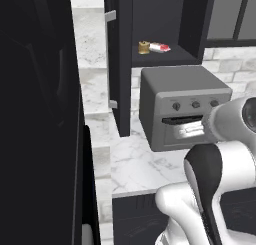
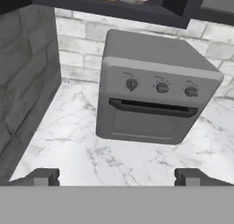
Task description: Pick the candle and candle from the dining table and place them in the open cabinet. Close the cabinet after placing the objects.
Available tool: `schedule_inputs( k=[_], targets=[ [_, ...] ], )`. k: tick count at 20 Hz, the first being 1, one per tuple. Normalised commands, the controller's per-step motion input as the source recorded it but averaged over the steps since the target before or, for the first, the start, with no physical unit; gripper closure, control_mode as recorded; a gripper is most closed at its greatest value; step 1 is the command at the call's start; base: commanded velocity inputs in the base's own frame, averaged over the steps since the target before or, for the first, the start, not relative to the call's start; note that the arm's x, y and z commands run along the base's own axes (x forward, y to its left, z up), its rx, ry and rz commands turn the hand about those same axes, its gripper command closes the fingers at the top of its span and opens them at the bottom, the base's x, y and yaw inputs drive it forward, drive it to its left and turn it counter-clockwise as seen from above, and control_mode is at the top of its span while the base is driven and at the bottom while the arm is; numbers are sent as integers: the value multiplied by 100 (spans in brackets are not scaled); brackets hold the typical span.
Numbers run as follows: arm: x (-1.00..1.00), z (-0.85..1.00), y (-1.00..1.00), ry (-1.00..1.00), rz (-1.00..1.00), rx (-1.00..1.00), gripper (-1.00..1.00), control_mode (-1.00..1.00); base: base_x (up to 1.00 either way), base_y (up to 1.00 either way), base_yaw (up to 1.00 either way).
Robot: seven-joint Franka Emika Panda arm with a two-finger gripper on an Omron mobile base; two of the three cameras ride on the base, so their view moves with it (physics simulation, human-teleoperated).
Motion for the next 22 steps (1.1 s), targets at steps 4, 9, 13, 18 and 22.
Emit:
schedule_inputs(
  k=[4,9,13,18,22],
  targets=[
    [-60,1,0,4,0,-16,-100,-100,0,0,0],
    [-44,0,0,6,0,-24,-100,-100,0,0,0],
    [-13,0,0,2,1,-25,-100,-100,0,0,0],
    [0,2,0,1,4,-22,-100,-100,0,0,0],
    [0,1,0,2,14,-23,-100,-100,0,0,0]
  ],
)
